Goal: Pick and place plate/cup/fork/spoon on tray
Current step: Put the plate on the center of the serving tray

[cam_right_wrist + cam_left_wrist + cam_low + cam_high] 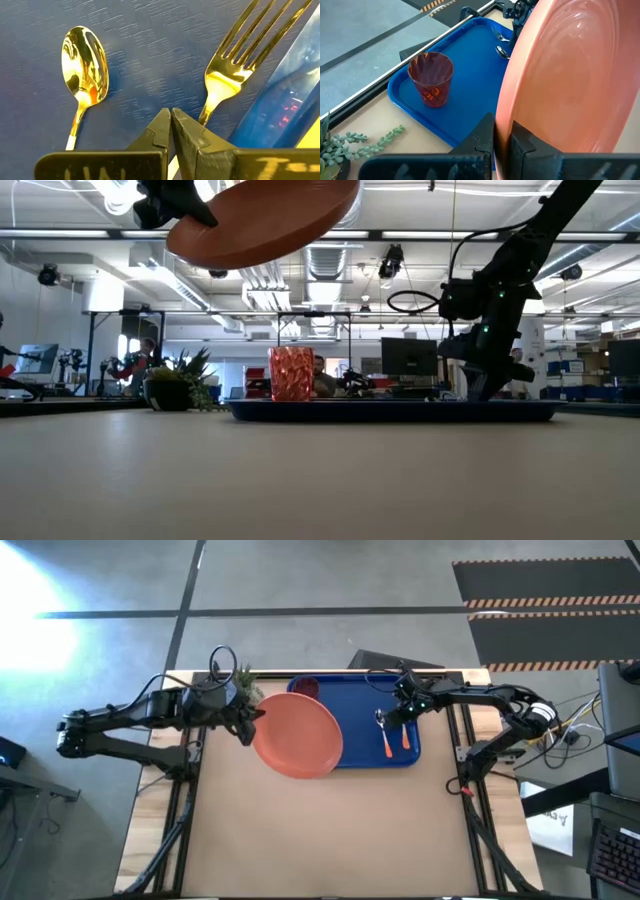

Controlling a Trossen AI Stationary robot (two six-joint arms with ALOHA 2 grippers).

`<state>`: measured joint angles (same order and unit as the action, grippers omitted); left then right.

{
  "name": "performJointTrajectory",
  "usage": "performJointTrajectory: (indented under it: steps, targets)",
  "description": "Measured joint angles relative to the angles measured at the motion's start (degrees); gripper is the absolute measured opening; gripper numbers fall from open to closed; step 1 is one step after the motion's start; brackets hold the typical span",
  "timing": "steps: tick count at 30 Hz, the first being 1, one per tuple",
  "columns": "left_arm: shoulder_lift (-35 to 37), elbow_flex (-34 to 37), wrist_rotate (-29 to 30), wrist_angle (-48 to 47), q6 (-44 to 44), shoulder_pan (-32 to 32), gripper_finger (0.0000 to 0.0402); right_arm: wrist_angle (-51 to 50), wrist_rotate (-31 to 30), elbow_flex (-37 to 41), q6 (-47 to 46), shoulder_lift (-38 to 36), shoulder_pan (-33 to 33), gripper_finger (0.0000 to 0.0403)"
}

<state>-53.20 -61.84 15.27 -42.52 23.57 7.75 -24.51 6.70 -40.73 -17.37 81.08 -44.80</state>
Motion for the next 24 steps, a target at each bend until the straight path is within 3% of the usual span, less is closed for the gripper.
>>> performJointTrajectory:
  steps: [10,18,24]
  targets:
    - [0.4,0.0,0.0,0.0,0.0,0.0,0.0,0.7,3.9,0.1,-1.4,-0.5,0.7,0.0008]
    - [0.7,-0.1,0.0,0.0,0.0,0.0,0.0,4.2,4.3,0.1,-3.1,-6.0,1.3,0.0008]
    - [0.8,-0.1,0.0,0.0,0.0,0.0,0.0,4.3,8.6,0.1,-3.9,-7.6,3.2,0.0008]
